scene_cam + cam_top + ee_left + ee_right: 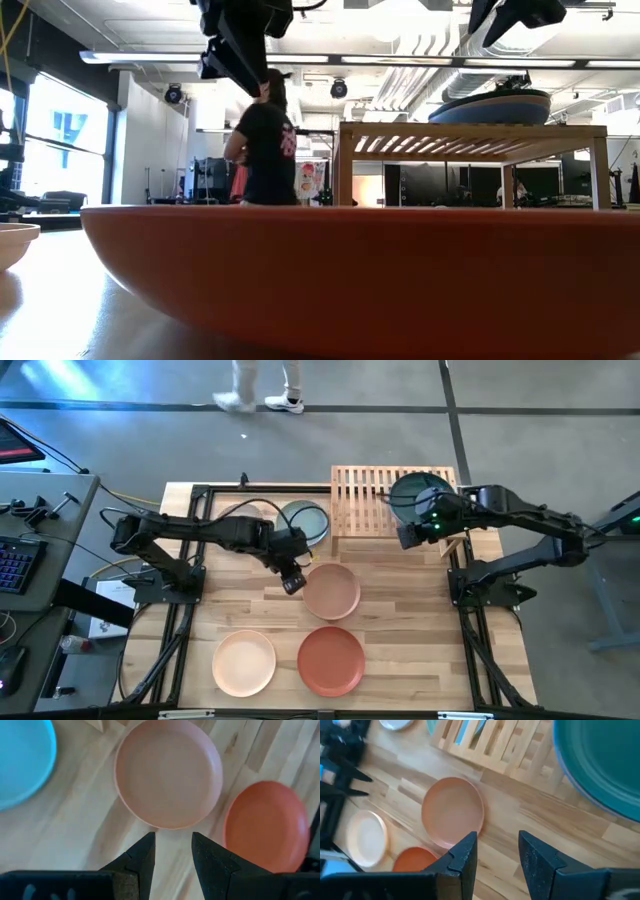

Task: Place and stack plates onto a shelf
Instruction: Stack the orange plate on top of the green plate on the shelf

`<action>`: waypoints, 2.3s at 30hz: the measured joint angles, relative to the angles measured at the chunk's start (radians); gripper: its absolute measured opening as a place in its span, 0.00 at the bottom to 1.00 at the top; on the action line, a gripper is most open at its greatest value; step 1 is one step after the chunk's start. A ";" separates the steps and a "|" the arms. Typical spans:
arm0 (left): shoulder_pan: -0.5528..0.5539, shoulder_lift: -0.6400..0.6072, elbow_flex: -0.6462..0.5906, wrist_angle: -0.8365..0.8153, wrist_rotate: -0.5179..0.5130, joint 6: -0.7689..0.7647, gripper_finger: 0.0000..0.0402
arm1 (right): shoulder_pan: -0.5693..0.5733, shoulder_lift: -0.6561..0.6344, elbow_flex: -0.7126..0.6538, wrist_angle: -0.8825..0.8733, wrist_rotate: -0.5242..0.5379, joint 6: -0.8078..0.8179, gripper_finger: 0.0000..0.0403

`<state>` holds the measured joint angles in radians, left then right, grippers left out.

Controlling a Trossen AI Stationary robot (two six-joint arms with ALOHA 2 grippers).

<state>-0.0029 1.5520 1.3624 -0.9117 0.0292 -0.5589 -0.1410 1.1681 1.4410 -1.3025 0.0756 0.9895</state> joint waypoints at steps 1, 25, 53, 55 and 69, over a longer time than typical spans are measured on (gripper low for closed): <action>-0.008 0.000 0.000 0.000 0.000 -0.033 0.29 | 0.005 0.010 0.000 0.000 -0.001 -0.018 0.30; -0.196 0.215 0.000 0.262 -0.024 -0.357 0.29 | 0.025 0.096 0.000 -0.001 -0.025 -0.291 0.30; -0.295 0.327 0.000 0.277 -0.014 -0.435 0.29 | 0.025 0.096 0.000 -0.002 -0.023 -0.321 0.30; -0.298 0.343 0.001 0.298 -0.011 -0.435 0.29 | 0.025 0.096 0.000 -0.002 -0.022 -0.321 0.30; -0.312 0.435 0.000 0.347 0.010 -0.459 0.29 | 0.026 0.095 0.000 -0.012 0.003 -0.322 0.30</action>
<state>-0.3145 1.9869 1.3621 -0.5650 0.0395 -1.0182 -0.1155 1.2633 1.4406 -1.3141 0.0786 0.6679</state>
